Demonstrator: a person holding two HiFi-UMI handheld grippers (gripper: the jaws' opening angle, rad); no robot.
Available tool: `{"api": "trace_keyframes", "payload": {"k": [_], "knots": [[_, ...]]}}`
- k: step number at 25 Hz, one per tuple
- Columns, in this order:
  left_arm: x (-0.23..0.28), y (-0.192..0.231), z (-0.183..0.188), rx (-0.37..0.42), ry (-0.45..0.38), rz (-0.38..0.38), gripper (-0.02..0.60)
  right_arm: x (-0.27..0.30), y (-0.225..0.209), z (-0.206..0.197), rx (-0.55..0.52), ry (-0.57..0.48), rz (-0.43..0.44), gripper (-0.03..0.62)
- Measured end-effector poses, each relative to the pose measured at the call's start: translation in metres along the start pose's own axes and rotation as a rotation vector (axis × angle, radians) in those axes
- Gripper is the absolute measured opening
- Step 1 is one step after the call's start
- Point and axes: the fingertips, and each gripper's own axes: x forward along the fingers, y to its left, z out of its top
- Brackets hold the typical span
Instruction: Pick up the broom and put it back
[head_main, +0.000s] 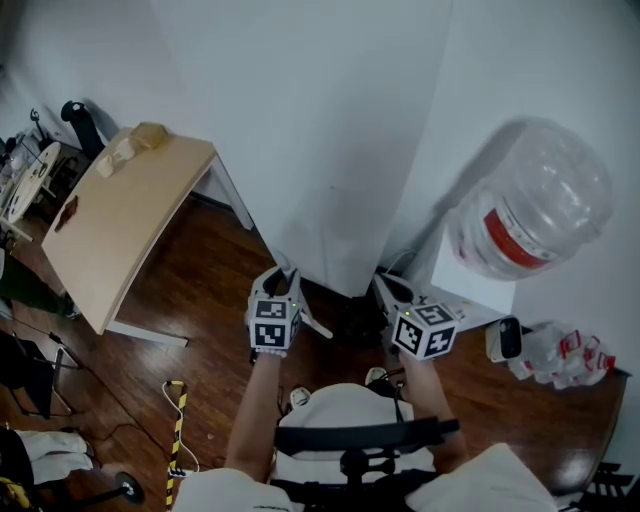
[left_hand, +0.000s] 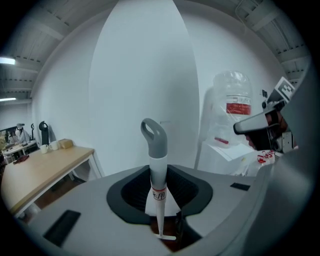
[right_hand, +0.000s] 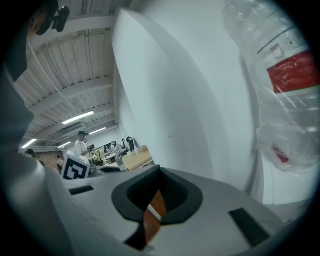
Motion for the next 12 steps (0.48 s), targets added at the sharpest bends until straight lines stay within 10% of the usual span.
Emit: {"api": "trace_keyframes", "payload": {"k": [12], "knots": [[0.101,-0.02,-0.074,0.084,0.259,-0.121,0.103,-0.029,-0.051,0.001,0.041,-0.019,-0.119,0.009]]}}
